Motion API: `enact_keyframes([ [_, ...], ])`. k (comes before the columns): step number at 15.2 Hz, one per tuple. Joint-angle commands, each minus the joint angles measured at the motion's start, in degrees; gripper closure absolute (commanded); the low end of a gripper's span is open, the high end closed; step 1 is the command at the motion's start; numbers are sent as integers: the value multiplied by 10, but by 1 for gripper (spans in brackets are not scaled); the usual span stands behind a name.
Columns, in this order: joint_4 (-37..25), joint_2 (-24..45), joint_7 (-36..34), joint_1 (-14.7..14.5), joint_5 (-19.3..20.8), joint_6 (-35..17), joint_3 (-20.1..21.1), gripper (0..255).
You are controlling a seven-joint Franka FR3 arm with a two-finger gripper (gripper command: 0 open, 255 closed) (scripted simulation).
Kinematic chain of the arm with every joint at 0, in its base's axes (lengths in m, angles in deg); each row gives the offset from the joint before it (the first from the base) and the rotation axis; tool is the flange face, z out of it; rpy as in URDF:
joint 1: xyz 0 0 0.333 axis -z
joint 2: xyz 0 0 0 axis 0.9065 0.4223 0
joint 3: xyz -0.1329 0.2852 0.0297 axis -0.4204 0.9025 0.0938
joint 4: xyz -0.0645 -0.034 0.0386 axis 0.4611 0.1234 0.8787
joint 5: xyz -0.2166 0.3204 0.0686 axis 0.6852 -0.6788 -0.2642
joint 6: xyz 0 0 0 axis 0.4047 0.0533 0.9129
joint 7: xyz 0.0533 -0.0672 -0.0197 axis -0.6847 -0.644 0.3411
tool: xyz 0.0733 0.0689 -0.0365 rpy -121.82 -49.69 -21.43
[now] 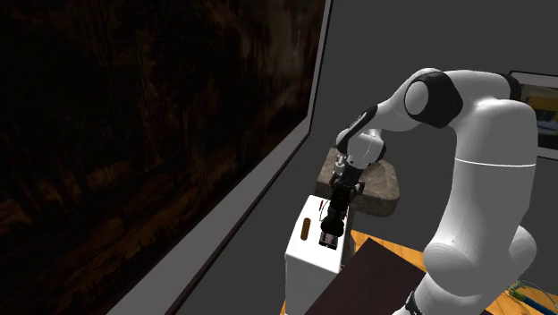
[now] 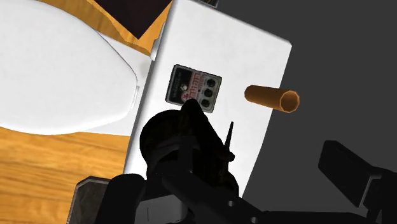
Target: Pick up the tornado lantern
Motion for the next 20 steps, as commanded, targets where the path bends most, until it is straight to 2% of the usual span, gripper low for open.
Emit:
enact_keyframes([
  [1, -17, 26, 5, 13, -18, -6, 0, 0],
  [10, -24, 77, 34, 25, -52, -44, 18, 0],
  [11, -24, 77, 34, 25, -52, -45, 18, 255],
  [20, -24, 77, 34, 25, -52, -44, 18, 255],
])
